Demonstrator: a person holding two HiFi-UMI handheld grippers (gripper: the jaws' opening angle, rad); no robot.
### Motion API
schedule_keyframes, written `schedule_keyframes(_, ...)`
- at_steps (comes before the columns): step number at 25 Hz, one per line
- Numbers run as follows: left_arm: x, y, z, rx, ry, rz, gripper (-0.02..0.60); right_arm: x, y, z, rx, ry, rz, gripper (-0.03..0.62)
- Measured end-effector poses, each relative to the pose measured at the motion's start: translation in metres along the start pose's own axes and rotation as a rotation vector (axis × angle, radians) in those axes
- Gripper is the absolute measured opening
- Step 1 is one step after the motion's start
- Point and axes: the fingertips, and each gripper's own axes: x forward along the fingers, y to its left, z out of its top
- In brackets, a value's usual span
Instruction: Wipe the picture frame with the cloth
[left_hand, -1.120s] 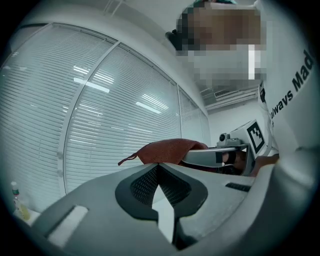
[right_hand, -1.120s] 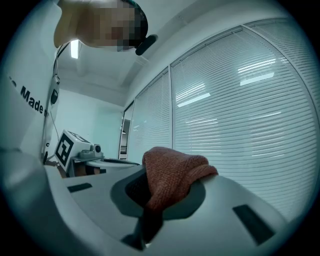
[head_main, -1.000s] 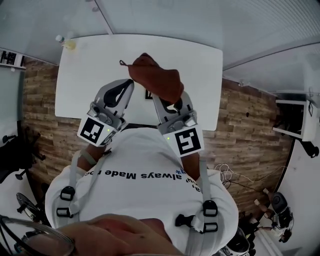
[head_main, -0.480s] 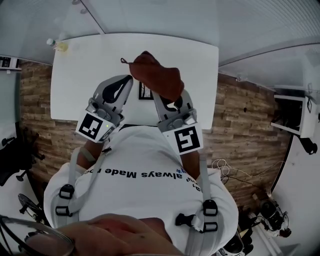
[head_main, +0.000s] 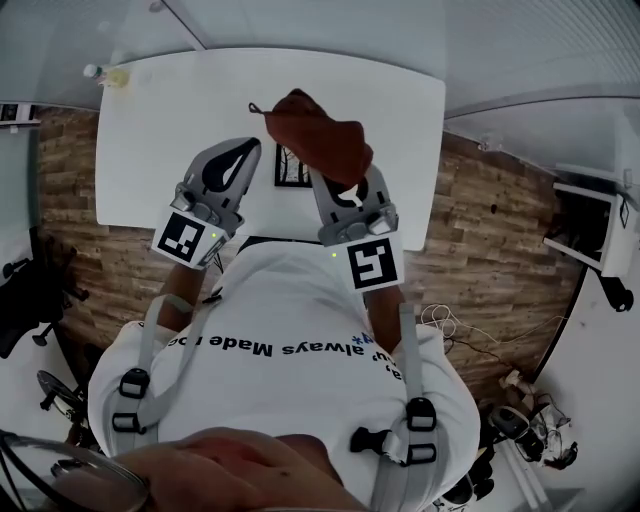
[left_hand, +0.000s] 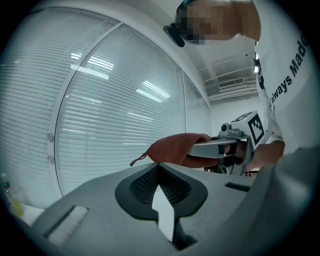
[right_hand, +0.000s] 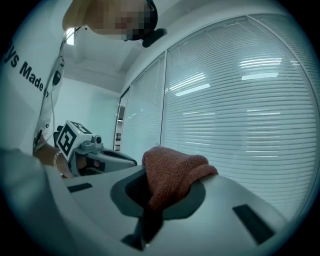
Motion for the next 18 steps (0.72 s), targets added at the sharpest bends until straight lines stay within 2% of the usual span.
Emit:
schedule_keyframes(3,0.000,0.010,-0.037,-0.016,0.072,-0.006,0.002,0.020,0.004,-0.034,-0.013,0.085,0.024,0.018)
schedule_keyframes(7,-0.002,0.025,-0.094,-0.013,0.167,-0.013,0.002,0.055,0.013,-0.083,-0.093,0.162,0.054,0.019)
schedule_keyframes(10,-0.002,0.026,-0.140,-0.048,0.242,-0.021,0.002,0.073,0.024,-0.129,-0.153,0.221,0.085,0.019)
schedule_keyframes(18,0.015,0.023,-0.270,-0.108,0.449,-0.061,0.002,0.108,0.034,-0.251,-0.270,0.465,0.177,0.019)
